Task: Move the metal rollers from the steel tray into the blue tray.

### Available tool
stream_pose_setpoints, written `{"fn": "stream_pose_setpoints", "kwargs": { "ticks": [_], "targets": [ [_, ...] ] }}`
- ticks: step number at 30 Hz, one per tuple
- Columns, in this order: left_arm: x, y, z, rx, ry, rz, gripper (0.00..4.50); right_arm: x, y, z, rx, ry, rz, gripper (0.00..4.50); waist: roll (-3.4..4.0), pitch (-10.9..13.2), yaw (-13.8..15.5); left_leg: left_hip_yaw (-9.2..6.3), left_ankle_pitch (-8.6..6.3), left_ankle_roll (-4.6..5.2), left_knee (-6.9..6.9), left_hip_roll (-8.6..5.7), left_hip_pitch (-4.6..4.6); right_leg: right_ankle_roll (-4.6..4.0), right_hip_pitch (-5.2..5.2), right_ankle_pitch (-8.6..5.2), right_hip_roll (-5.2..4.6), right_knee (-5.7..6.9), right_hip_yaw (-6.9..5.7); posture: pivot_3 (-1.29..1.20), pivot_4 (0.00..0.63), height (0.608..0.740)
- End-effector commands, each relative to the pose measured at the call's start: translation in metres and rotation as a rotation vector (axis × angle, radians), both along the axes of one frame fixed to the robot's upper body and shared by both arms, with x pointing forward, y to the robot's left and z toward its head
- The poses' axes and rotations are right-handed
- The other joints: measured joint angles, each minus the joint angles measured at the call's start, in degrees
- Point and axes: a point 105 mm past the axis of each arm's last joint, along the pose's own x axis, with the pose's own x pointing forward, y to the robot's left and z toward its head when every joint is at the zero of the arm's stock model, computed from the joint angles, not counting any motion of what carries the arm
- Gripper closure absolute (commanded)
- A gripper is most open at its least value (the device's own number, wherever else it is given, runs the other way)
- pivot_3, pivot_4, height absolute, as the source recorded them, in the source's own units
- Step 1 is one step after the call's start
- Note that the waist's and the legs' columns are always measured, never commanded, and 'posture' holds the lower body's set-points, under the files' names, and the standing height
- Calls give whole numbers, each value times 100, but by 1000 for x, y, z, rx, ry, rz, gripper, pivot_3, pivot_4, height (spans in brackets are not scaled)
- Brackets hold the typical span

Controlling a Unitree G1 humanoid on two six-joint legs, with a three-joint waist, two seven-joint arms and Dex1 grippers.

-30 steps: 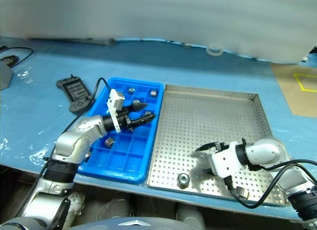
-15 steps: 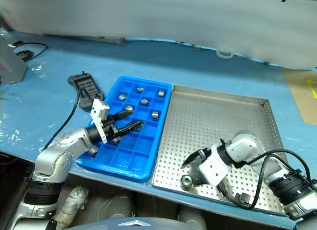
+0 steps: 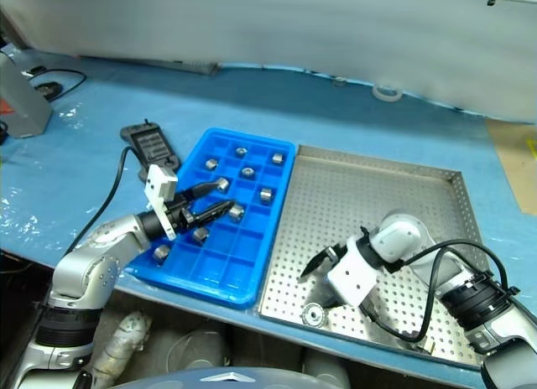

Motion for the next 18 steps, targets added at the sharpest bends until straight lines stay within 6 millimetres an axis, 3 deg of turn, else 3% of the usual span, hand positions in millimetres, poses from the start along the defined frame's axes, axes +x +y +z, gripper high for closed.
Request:
{"fn": "stream_pose_setpoints", "kwargs": {
  "ticks": [1,18],
  "targets": [
    [0,2,6,6,-42,-5,429,-10,6,-7,-1,16,18,1203,1,0,-3,0,0,0,0,0,0,0,-1,0,0,0,0,121,150,740],
    [2,6,5,18,-50,-9,429,-7,2,-6,2,33,0,1203,1,0,-9,1,3,-10,-2,1,5,0,-1,0,1,0,6,109,150,740]
  ]
}}
